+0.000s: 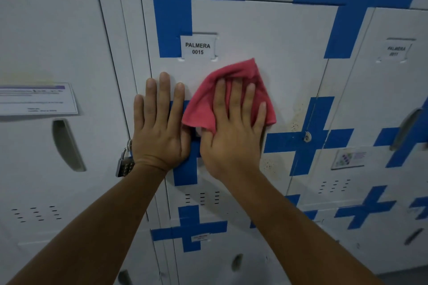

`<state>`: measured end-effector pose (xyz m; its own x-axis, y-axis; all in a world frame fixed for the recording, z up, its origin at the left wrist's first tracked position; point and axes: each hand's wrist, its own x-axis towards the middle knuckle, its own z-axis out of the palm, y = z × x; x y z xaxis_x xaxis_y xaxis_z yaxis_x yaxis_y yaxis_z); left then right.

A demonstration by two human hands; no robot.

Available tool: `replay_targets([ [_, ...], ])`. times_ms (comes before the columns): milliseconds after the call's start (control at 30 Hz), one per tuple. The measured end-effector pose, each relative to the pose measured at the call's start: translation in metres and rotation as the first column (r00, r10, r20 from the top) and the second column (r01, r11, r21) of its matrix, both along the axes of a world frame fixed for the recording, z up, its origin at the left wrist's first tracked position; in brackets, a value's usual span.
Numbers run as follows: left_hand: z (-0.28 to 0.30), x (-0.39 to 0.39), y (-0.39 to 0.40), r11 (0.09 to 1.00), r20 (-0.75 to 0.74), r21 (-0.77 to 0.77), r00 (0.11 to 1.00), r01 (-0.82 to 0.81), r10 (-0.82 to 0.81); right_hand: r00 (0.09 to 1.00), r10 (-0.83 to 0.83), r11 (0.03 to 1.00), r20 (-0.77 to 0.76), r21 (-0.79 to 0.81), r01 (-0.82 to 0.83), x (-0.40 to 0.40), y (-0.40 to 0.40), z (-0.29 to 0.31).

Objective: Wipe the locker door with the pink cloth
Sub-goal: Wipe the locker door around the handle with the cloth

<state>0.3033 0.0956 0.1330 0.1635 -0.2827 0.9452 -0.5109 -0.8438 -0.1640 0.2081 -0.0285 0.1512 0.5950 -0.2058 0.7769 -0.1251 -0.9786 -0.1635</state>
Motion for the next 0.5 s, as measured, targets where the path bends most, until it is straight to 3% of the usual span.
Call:
replay_targets([
  [133, -0.001, 0.003, 0.001, 1.0, 0.021, 0.009, 1.0, -0.007, 0.006, 1.0, 0.019, 1.0, -0.013, -0.006, -0.019, -0.001, 0.002, -0.024],
  [333, -0.001, 0.0, 0.0, 1.0, 0.016, -0.005, 1.0, 0.018, -0.018, 0.957, -0.025, 0.985, -0.291, -0.169, -0.025, -0.016, -0.001, -0.129],
  [433, 0.0, 0.0, 0.0, 1.0, 0.018, -0.008, 1.0, 0.022, -0.022, 0.974, -0.07, 0.979, -0.213, -0.202, 0.026, -0.021, -0.012, -0.114],
  [500, 0.0, 0.001, 0.001, 1.0, 0.024, -0.008, 0.999, 0.025, -0.024, 0.979, -0.143, 0.983, -0.147, -0.132, 0.124, -0.026, -0.019, -0.086],
])
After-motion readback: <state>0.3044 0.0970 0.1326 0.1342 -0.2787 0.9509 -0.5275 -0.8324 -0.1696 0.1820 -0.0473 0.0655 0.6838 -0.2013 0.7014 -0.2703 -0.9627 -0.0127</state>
